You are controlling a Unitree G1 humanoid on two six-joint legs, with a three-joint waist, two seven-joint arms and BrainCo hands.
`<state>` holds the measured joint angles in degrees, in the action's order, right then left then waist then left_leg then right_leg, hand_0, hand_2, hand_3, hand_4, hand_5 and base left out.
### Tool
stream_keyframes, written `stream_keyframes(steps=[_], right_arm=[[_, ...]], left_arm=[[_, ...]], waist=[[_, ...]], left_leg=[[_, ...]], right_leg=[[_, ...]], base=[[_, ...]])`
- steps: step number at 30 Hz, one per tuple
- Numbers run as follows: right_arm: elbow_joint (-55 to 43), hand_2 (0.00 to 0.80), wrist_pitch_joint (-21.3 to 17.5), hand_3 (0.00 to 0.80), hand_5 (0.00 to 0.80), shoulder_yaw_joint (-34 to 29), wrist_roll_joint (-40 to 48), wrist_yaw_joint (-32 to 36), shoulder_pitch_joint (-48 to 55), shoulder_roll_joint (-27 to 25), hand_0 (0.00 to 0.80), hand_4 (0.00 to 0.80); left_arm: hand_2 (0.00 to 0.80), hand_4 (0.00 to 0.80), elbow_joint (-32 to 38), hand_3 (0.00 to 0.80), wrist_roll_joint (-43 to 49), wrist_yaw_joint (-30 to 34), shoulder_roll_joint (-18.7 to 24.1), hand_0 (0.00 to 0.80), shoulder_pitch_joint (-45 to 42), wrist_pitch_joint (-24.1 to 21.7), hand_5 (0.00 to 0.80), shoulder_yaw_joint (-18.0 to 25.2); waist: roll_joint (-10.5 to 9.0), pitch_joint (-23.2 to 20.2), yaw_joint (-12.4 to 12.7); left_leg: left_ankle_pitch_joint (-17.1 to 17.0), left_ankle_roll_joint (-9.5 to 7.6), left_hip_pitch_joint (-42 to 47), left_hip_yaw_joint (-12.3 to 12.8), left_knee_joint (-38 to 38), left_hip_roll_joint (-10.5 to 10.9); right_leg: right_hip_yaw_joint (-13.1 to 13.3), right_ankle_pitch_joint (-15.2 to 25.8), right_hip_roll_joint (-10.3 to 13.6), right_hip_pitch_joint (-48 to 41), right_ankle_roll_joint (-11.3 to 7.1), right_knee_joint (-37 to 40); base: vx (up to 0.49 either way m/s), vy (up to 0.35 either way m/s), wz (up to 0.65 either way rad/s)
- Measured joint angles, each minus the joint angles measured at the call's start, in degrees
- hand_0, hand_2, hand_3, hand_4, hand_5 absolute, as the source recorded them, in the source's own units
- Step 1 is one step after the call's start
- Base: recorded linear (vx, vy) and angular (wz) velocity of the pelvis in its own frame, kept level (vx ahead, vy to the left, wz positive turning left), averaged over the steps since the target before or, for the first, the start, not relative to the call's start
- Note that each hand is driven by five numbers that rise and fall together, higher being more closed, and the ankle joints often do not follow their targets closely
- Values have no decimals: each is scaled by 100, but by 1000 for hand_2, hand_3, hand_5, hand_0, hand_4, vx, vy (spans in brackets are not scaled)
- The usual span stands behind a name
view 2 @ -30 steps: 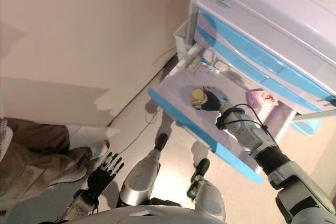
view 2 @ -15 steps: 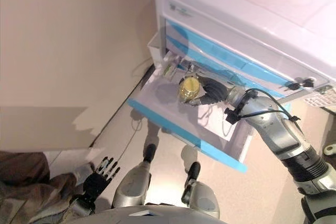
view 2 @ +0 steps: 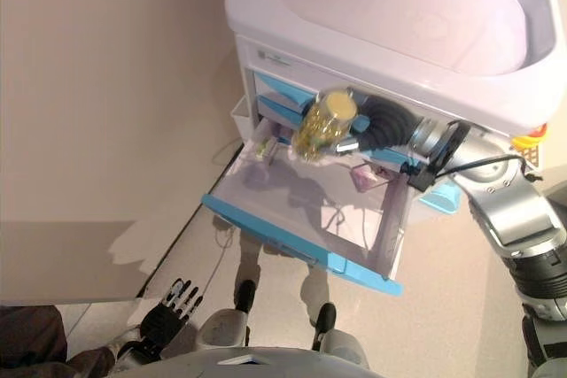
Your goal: Open the drawer and pick up the medicine
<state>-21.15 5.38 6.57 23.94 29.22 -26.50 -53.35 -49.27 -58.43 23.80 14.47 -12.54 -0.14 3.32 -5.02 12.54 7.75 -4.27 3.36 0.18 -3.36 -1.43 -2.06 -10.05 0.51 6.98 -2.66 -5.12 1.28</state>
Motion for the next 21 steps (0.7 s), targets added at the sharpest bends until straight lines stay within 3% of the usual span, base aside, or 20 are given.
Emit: stream_keyframes(steps=[7, 21], right_arm=[[690, 800, 317, 800, 800, -6, 312, -162, -642, -1, 800, 800], [3451, 800, 771, 800, 800, 362, 851, -1172, -2123, -273, 800, 800]], left_arm=[[0, 0, -6, 0, 3, -125, -13, 0, -49, 9, 0, 146], [0, 0, -6, 0, 9, -250, 38, 0, -113, 287, 0, 149]], waist=[[3, -203, 31], [1, -289, 217]], left_leg=[[1, -1, 157, -6, -97, 8], [5, 3, 327, -120, -137, 20]], right_leg=[[-7, 0, -1, -179, -1, 112], [-149, 15, -7, -465, -17, 276]], base=[[57, 7, 1], [46, 4, 5]])
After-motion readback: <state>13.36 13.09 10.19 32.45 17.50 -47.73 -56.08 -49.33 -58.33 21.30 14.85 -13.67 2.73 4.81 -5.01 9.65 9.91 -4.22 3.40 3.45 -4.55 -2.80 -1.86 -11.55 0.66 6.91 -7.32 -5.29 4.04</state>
